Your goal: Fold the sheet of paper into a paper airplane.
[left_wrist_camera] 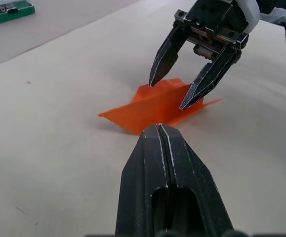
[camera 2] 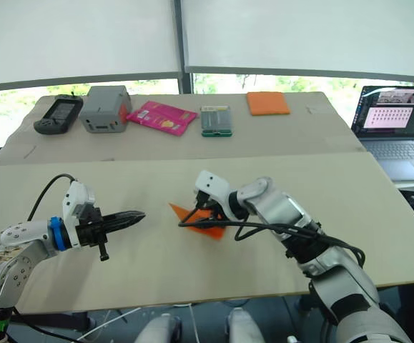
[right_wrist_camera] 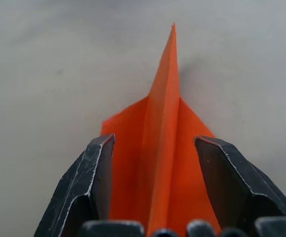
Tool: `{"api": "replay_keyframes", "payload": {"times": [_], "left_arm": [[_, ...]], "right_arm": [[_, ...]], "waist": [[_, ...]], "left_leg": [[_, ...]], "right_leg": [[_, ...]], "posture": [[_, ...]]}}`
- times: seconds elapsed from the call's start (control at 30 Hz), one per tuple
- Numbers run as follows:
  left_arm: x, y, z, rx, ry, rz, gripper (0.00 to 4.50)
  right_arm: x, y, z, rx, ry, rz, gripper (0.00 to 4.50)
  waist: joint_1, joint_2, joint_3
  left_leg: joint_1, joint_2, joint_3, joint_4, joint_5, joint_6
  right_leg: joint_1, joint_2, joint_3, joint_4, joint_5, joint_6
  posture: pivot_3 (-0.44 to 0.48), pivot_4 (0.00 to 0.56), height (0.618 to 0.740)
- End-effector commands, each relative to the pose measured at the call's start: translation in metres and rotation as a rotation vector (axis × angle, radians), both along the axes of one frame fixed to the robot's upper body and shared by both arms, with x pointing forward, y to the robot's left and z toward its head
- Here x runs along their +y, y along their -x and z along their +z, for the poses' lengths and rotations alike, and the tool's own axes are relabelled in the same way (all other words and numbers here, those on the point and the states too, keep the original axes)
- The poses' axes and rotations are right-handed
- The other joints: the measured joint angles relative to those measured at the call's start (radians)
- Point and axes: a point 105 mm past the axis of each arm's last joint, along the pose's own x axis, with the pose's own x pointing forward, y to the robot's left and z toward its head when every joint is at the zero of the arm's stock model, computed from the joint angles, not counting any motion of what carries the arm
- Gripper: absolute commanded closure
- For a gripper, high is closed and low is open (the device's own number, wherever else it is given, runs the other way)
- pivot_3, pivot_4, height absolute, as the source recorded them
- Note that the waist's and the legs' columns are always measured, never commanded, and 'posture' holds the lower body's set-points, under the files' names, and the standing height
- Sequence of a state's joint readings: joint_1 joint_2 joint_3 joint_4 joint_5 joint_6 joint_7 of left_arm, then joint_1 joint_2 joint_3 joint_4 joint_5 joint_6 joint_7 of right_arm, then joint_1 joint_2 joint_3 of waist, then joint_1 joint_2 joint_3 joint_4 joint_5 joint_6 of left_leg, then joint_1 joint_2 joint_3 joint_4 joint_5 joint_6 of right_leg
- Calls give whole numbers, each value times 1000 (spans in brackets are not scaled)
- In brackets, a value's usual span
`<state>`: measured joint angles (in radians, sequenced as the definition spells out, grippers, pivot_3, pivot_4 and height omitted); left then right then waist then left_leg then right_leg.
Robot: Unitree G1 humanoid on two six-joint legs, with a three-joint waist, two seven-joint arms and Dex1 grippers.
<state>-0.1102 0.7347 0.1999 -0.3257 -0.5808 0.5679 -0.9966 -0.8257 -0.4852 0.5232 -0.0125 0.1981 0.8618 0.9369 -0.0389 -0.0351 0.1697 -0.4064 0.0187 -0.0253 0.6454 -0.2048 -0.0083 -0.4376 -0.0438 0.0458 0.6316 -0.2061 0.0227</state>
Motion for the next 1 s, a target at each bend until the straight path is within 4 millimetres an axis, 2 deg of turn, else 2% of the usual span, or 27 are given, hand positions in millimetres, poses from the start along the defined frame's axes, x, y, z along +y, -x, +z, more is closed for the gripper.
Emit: {"api": "replay_keyframes", "payload": {"times": [0.03,0.17,0.3,0.33,0.43,0.5,0.63,0.7,0.83,0.93,1.0], "left_arm": [[-2,2,11,-60,-12,-12,4500],[-2,1,10,-60,-15,-17,4500],[-2,-1,11,-61,-12,-23,4500],[-2,-2,11,-60,-13,-23,4500],[-3,-4,11,-55,0,-34,4500],[-5,-5,10,-55,3,-43,4500],[-13,-5,12,-63,35,-79,4500],[-22,-3,20,-76,92,-117,4500],[-34,-6,32,-123,137,-147,4500],[-37,-7,37,-140,138,-152,4500],[-38,-7,36,-141,130,-150,4500]], "right_arm": [[1,-3,8,-26,-7,-4,1835],[-3,-4,6,-25,-9,-16,3154],[-14,-9,19,-30,-53,-42,4454],[-18,-10,21,-15,-74,-55,4454],[-70,-35,36,-11,-115,-198,4454],[-95,-46,46,-28,-126,-263,4454],[-169,-89,67,-180,-42,-518,4454],[-198,-102,65,-211,-4,-650,4454],[-238,-113,58,-290,67,-841,4454],[-257,-115,57,-351,89,-942,4454],[-263,-115,53,-353,53,-997,4454]], "waist": [[-1,0,0],[-2,0,0],[-1,0,0],[0,0,0],[7,0,0],[15,0,0],[10,0,0],[2,0,0],[-5,0,0],[-9,0,0],[-11,0,0]], "left_leg": [[0,0,0,0,0,0],[1,0,0,0,0,0],[0,0,0,0,0,0],[0,0,0,0,0,0],[0,0,0,0,0,0],[0,-1,0,1,0,0],[1,-1,3,1,0,0],[1,0,3,1,0,0],[1,-1,3,0,0,0],[0,-1,4,-1,0,0],[0,-2,6,-1,0,0]], "right_leg": [[0,0,0,0,0,0],[0,0,0,0,0,0],[0,0,0,0,0,0],[0,0,0,0,0,0],[1,0,0,0,0,0],[1,-1,0,-1,0,1],[1,-1,2,-1,1,1],[1,0,2,-1,1,1],[1,0,2,-2,2,-1],[1,0,5,-2,2,-1],[0,-1,8,-2,2,1]], "posture": [[0,150,740],[0,150,740],[0,150,740],[0,150,740],[0,150,740],[0,150,740],[0,150,740],[0,150,740],[0,150,740],[0,150,740],[0,150,740]]}}
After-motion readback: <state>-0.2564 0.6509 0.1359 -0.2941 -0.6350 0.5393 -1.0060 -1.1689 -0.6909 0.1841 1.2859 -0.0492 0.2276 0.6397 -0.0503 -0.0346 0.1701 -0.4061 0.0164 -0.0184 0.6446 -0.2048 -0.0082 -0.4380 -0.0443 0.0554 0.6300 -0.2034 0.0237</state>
